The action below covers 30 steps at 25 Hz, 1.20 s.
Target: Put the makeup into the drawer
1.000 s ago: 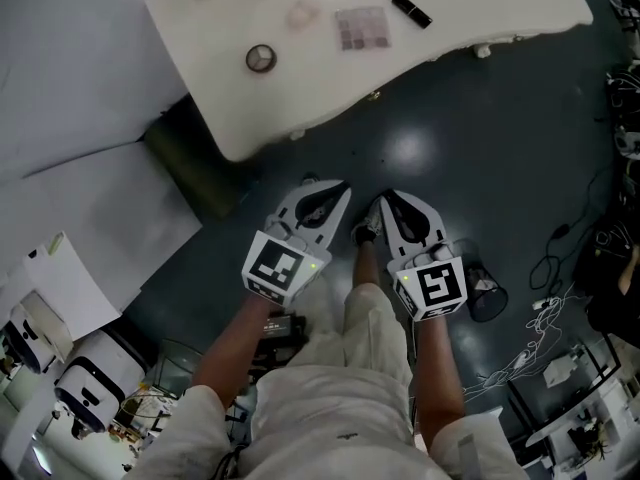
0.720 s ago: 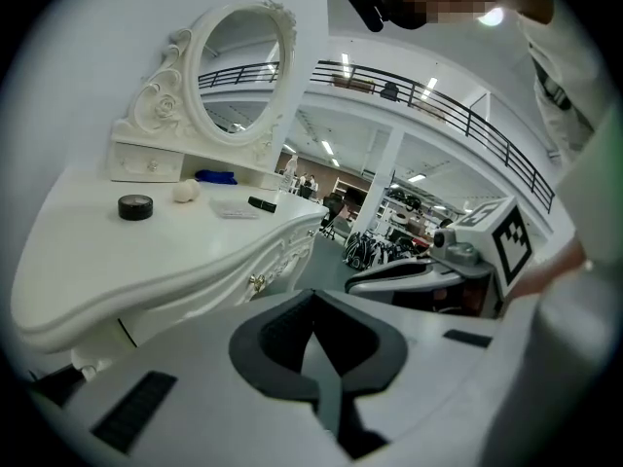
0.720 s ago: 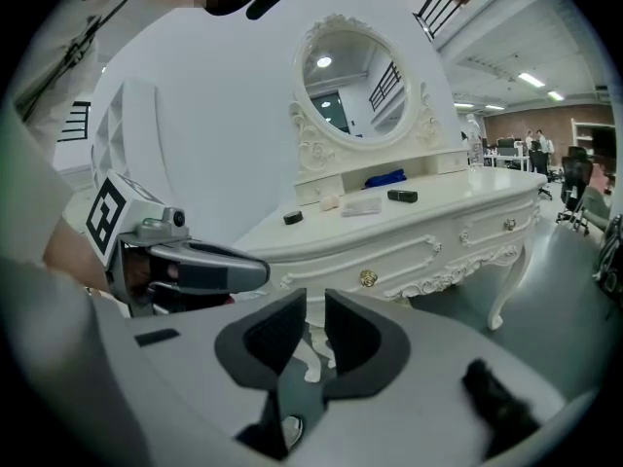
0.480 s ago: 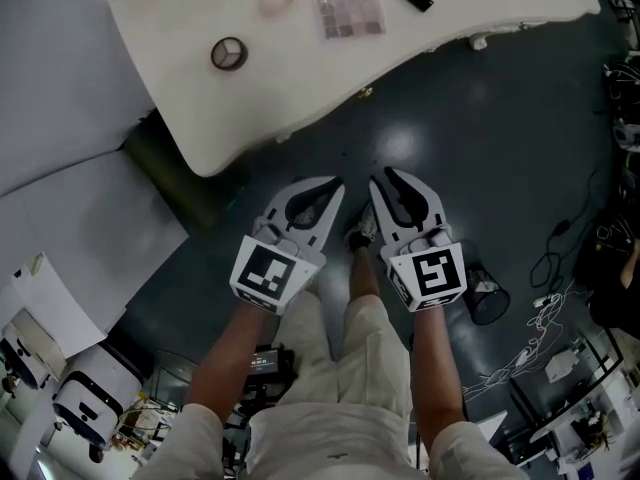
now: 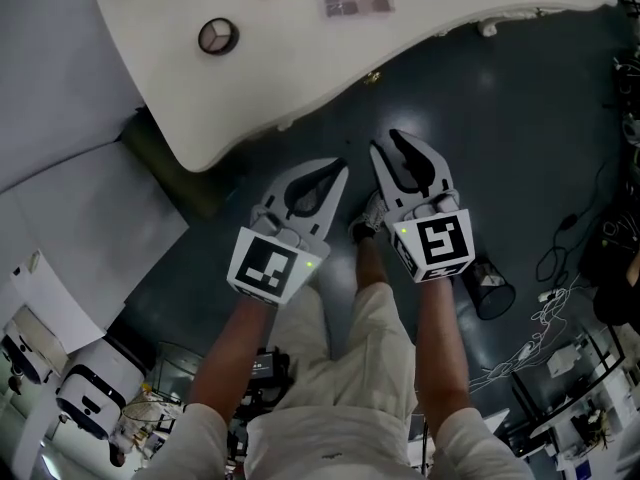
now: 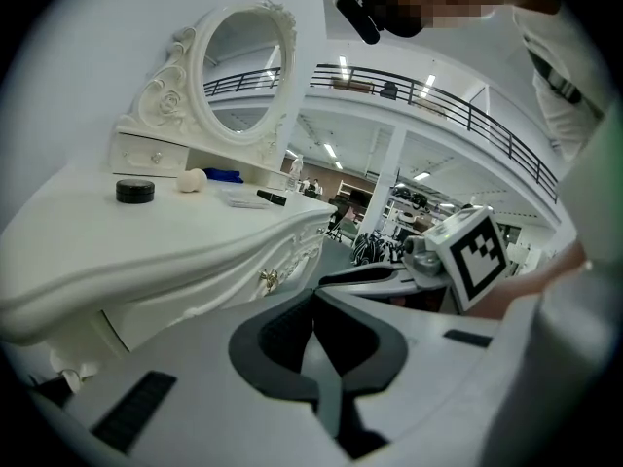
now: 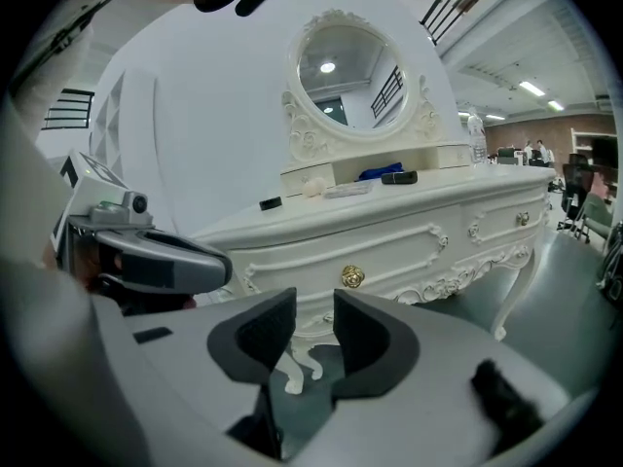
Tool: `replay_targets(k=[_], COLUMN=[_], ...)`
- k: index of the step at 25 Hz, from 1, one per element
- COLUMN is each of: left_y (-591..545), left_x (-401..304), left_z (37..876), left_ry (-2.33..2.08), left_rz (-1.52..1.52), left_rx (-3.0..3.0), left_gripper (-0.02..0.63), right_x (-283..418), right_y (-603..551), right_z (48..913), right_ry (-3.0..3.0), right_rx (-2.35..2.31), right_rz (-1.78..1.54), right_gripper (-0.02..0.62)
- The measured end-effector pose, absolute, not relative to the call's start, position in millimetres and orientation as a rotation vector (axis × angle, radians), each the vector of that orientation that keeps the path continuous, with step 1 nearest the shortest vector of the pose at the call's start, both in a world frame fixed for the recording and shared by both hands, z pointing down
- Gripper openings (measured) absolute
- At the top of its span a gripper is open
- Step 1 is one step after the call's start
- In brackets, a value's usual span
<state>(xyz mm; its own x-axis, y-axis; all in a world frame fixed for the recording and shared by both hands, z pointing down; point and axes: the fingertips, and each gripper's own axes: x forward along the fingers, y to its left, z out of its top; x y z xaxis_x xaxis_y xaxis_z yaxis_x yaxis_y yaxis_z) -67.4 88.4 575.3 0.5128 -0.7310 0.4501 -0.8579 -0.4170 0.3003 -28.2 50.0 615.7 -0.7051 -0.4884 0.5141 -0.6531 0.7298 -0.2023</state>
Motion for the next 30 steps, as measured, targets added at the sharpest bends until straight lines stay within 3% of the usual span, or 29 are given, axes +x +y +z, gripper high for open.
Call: replay_targets(k=[20,27,30], left_y=[101,106,106], left_x=[-78,-85,-88], left_z=[577,583,582], left_ry=[-1.29,-1.298,-1.305], left_rz=[0.356,0.362,0.361], left_rx=[2.244,2.226,2.222], left_gripper=[0.011,0.011,0.011], right_x=[-59,-68,-68], right_y=[-20,-28,-31], right_z=[655,663,665], right_ry=[-2.47,-2.455,-2.432], right_rx=[0.874,0.828,0.846], right_rz=[0.323,0.262,0.235], right_gripper=[0.183,0.179,0.142])
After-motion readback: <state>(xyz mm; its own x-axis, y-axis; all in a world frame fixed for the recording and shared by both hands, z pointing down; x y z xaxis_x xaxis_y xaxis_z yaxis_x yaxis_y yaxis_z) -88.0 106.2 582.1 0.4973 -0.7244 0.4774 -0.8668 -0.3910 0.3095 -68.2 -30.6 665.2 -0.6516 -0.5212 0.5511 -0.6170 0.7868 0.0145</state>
